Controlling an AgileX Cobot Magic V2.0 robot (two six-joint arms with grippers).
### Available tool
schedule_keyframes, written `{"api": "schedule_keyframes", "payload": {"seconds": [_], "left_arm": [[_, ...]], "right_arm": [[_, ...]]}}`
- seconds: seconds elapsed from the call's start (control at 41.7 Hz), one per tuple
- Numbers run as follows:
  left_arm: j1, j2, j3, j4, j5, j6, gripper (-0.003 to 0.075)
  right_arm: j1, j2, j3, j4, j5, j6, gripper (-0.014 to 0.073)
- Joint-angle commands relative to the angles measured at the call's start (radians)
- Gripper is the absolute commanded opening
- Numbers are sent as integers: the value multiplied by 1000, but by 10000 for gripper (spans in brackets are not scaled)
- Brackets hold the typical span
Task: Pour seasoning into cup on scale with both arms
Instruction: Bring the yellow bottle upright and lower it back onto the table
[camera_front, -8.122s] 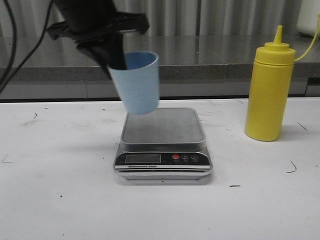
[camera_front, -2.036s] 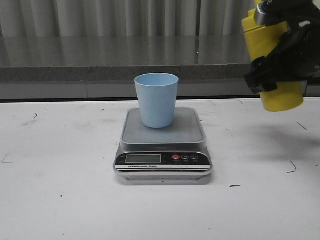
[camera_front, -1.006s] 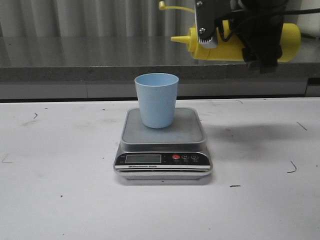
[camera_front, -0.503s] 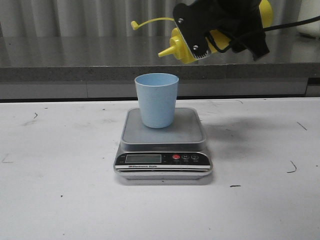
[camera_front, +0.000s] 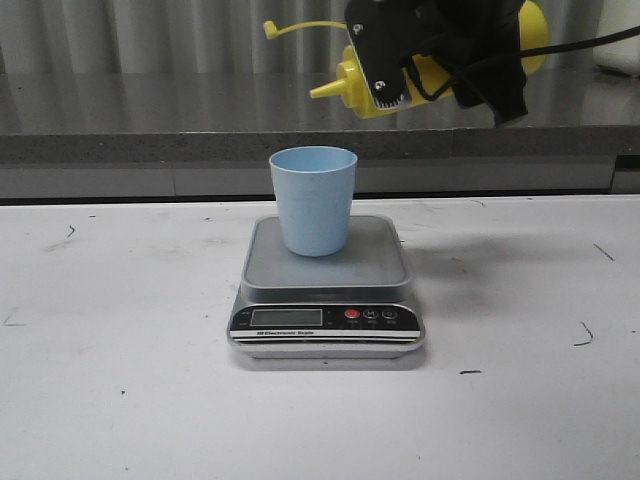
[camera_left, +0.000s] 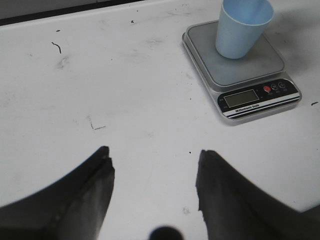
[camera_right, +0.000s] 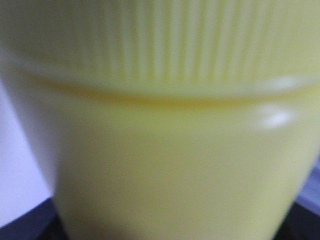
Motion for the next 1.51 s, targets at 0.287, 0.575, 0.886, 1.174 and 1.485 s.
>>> {"api": "schedule_keyframes", "payload": {"seconds": [0.287, 0.575, 0.886, 1.174, 1.485], "left_arm": [[0, 1, -24, 4, -78, -5, 365], [0, 1, -24, 4, -78, -5, 365], [0, 1, -24, 4, -78, -5, 365], [0, 1, -24, 4, -87, -5, 365], [0, 1, -24, 4, -113, -5, 365]], "right_arm": [[-18, -84, -40, 231, 164, 294, 347], [-153, -257, 56, 662, -13, 294, 347], [-370, -417, 377, 848, -512, 404, 347], [-494, -356, 653, 849, -1186, 452, 347], [-528, -94, 667, 850, -1571, 346, 347]]}}
